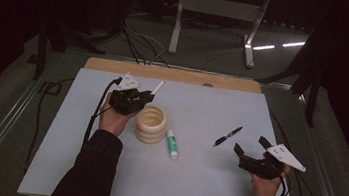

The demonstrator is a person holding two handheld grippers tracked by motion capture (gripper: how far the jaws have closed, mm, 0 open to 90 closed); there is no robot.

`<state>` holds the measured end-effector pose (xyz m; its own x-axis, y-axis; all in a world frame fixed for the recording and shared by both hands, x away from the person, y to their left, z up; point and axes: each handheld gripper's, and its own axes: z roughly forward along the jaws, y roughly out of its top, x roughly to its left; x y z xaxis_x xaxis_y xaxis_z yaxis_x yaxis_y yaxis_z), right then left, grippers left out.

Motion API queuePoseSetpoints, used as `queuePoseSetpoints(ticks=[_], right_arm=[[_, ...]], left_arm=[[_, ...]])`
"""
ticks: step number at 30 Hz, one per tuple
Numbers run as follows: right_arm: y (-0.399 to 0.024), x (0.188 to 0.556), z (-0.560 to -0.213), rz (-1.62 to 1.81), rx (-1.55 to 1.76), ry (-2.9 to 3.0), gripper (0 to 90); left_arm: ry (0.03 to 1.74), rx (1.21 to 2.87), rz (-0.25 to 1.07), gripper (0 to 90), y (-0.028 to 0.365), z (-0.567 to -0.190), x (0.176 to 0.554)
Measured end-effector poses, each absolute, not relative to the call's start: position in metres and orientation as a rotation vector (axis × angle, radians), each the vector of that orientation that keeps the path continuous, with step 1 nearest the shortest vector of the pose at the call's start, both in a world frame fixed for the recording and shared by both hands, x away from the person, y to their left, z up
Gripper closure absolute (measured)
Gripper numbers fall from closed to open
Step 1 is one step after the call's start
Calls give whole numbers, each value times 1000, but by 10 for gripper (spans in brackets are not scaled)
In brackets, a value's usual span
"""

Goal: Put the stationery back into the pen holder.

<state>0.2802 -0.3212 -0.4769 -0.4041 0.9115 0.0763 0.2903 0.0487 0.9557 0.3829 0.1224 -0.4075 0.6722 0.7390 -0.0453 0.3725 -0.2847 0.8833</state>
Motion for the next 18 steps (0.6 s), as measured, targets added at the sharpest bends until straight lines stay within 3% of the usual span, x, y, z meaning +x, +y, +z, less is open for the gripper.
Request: queuePoseSetpoints(ticks=[18], right_arm=[[-322, 280, -477, 1375, 1213, 1745, 0]], left_arm=[[855, 1886, 451, 792, 112, -412, 382]])
